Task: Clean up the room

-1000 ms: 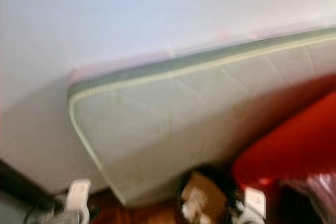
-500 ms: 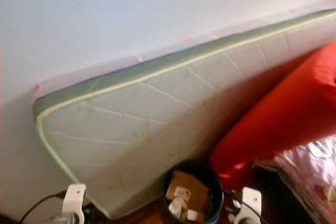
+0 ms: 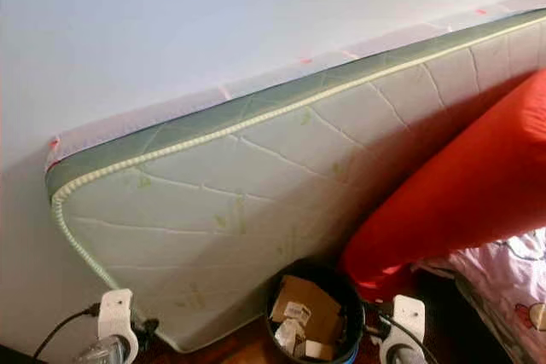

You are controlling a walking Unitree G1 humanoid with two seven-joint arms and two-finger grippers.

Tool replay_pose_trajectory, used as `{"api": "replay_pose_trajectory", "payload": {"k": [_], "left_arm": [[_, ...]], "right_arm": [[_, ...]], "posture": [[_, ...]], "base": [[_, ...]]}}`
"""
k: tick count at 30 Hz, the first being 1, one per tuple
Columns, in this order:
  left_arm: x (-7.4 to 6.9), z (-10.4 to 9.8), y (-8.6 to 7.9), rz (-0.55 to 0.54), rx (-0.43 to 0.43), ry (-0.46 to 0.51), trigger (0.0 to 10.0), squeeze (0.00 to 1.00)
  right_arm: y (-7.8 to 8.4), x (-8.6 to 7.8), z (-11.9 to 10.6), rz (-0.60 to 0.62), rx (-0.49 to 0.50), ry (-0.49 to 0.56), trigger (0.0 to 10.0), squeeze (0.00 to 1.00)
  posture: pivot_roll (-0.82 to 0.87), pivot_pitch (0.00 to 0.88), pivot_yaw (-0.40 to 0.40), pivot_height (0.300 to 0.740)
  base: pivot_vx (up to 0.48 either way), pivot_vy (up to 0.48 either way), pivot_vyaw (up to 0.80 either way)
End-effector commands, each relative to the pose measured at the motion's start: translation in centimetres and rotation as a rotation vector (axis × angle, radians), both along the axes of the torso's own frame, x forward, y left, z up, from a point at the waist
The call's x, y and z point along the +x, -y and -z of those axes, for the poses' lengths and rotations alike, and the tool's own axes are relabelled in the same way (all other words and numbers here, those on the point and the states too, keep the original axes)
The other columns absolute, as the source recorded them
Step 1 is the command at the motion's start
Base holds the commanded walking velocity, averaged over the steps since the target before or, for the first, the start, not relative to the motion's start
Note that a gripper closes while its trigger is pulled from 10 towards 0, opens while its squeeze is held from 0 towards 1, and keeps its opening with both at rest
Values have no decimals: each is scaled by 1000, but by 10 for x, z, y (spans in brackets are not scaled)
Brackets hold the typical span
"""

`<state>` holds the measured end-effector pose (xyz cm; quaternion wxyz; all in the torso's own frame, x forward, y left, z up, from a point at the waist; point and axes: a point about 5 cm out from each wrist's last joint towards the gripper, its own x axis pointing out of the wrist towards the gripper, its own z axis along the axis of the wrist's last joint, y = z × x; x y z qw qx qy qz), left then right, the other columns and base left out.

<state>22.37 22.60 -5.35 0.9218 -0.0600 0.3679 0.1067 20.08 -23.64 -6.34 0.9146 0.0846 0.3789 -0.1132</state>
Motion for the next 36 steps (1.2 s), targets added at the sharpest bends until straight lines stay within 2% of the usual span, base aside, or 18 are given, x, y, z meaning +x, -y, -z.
{"api": "replay_pose_trajectory", "payload": {"k": [1,8,17,18,19,21,22,23,29,36], "left_arm": [[-2,0,-3,-29,2,26,10000,0],[2,-6,-4,-40,15,102,10000,0],[2,-8,-4,-17,7,143,10000,0],[2,-8,-5,-17,6,148,10000,0],[2,-8,-5,-17,6,148,10000,0],[2,-8,-6,-17,8,152,10000,0],[1,-8,-6,-17,10,152,10000,0],[1,-8,-6,-18,10,153,10000,0],[-1,-7,-7,-33,6,158,10000,0],[0,-8,-4,-29,6,183,10000,0]], "right_arm": [[0,1,-2,-5,11,37,10000,0],[-2,7,-8,-46,18,119,10000,0],[-5,10,-11,-84,29,179,10000,0],[-13,31,-24,-113,22,264,10000,0],[-13,31,-24,-113,22,264,10000,0],[-33,77,-60,-172,2,444,10000,0],[-39,89,-70,-187,-3,490,10000,0],[-41,92,-73,-192,-7,501,10000,0],[-41,91,-73,-205,-24,500,10000,0],[-33,88,-71,-179,-66,496,10000,0]], "posture": [[-51,0,-2,740],[-54,0,2,740],[-48,0,12,740],[-44,0,16,740],[-44,0,16,740],[-38,0,21,740],[-38,0,21,740],[-38,0,21,740],[-35,0,15,740],[-42,0,1,740]], "base": [[0,0,0],[0,0,0],[0,0,0],[0,0,0],[0,0,0],[0,0,0],[0,0,0],[0,0,0],[0,0,0],[0,0,0]]}}
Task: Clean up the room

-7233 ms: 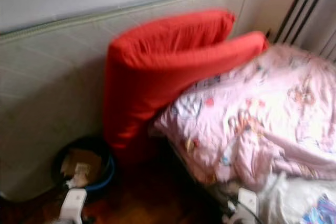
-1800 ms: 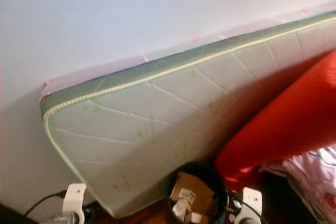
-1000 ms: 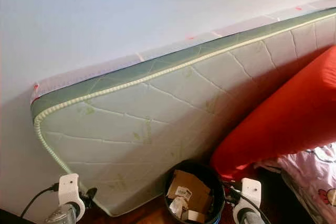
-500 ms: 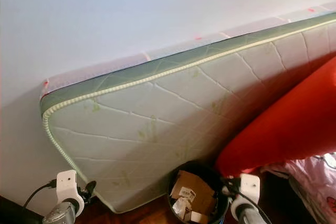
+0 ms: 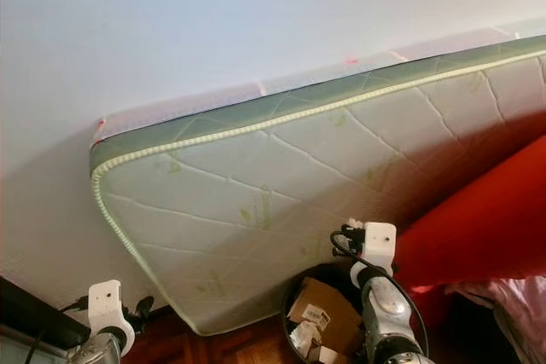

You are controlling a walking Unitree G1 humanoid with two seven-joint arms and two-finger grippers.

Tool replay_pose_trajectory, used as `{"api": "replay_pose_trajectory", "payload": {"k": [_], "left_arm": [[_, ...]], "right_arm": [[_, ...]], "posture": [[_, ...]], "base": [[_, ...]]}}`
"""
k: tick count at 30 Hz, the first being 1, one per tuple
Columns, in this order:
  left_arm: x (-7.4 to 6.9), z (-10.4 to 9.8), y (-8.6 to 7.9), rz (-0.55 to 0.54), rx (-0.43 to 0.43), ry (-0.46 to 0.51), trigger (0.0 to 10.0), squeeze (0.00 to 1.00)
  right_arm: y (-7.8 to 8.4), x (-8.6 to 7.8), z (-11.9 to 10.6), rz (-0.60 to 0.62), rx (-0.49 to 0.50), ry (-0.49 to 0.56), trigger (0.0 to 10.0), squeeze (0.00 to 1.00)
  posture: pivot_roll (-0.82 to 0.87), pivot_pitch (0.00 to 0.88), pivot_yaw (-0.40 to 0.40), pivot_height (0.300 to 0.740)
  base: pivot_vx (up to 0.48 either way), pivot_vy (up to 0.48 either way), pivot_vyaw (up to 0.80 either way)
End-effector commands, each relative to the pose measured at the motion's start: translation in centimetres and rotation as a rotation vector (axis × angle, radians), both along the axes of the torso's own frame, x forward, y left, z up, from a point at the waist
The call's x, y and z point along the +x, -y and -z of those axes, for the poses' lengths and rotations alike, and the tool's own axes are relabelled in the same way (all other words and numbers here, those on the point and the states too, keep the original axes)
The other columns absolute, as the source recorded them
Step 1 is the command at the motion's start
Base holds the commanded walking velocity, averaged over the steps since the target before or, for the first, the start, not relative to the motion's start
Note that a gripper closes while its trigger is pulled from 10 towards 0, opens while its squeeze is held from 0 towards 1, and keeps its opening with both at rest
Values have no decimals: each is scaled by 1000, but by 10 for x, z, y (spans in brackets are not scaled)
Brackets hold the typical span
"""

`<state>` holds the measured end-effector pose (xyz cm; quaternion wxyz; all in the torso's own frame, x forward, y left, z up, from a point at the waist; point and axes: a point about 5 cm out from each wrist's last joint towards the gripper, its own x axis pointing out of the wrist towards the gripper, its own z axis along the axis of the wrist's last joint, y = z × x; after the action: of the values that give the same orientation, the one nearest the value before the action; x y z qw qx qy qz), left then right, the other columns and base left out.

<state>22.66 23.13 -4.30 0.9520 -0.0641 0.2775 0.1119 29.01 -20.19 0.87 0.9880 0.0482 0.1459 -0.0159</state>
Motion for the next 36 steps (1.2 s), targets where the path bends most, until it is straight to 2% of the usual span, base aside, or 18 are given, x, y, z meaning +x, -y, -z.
{"api": "replay_pose_trajectory", "payload": {"k": [1,6,7,8,9,10,17,24,29,36], "left_arm": [[-3,2,1,-11,-14,-6,10000,0],[-2,1,2,0,-13,7,10000,0],[4,-2,4,8,-8,27,10000,0],[25,-16,13,26,6,102,10000,0],[61,-46,33,54,29,235,10000,0],[69,-53,37,59,33,262,10000,0],[72,-55,41,63,30,265,10000,0],[76,-60,42,52,36,280,10000,0],[78,-62,44,59,36,299,10000,0],[70,-55,45,69,65,277,10000,0]], "right_arm": [[1,-2,1,8,-5,1,10000,0],[10,-9,4,55,-61,2,10000,0],[12,-10,4,72,-71,1,10000,0],[14,-10,4,83,-80,2,10000,0],[15,-10,3,94,-95,6,10000,0],[15,-10,3,96,-99,8,10000,0],[15,-8,4,100,-97,-26,10000,0],[12,-8,7,94,-95,-50,10000,0],[16,-8,6,92,-85,-48,10000,0],[13,-3,3,76,-86,-51,10000,0]], "posture": [[-42,0,1,740],[-43,0,-4,740],[-43,0,-6,740],[-45,0,-6,740],[-49,0,-7,740],[-50,0,-7,740],[-48,0,-13,735],[-42,0,-14,695],[-28,0,-12,670],[-36,0,9,670]], "base": [[0,0,0],[0,0,0],[0,0,0],[0,0,0],[0,0,0],[0,0,0],[0,0,0],[0,0,0],[0,0,0],[0,0,0]]}}
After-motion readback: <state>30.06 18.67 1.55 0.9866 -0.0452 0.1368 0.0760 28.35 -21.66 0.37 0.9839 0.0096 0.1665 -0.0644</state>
